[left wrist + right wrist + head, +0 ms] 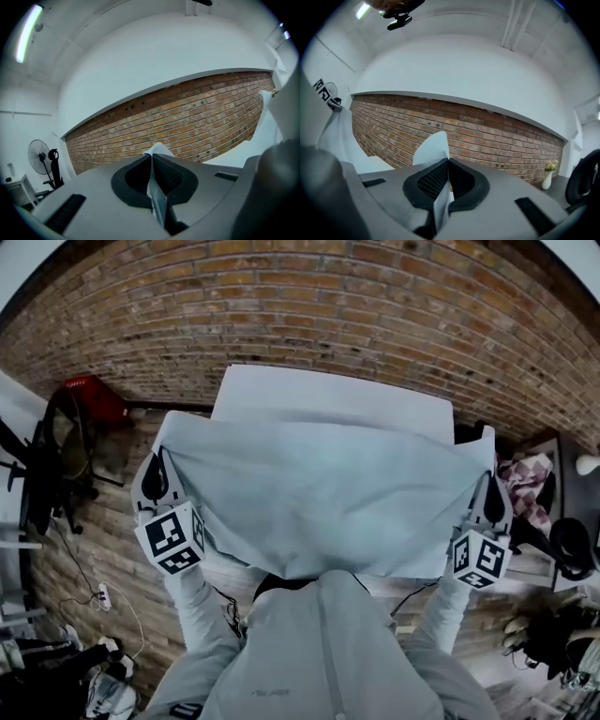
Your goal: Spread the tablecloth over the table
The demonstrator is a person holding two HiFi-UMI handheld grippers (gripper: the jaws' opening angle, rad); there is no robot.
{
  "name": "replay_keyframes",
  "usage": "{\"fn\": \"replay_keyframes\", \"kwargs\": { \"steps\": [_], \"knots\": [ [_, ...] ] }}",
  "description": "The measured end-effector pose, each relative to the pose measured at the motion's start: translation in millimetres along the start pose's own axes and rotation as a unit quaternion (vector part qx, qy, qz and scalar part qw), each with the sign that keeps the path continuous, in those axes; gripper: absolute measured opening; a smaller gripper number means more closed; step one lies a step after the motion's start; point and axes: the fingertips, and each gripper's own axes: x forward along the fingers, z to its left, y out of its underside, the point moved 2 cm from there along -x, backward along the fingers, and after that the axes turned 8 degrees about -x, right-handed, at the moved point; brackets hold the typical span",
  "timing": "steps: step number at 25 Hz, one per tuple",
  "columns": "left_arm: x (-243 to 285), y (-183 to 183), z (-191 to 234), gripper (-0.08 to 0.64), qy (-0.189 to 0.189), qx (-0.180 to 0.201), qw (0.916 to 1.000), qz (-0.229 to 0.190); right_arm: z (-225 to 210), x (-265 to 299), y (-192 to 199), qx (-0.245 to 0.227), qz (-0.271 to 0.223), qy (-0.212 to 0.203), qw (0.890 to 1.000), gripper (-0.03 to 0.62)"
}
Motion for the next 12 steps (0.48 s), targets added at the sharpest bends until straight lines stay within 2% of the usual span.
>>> {"fn": "replay_keyframes", "kwargs": {
  "steps": [5,12],
  "knots": [
    [41.4,8.4,-6.1,0.025,0.039,0.01,0.9991,0.015,8.4,7.3,-0.6,-0.013,0.017,0.04,0.999,0.021],
    [79.1,19.7,-31.8,0.025,0.076,0.026,0.9963,0.031,-6.5,5.9,7.7,-0.042,0.044,0.076,0.995,0.021]
  ]
}}
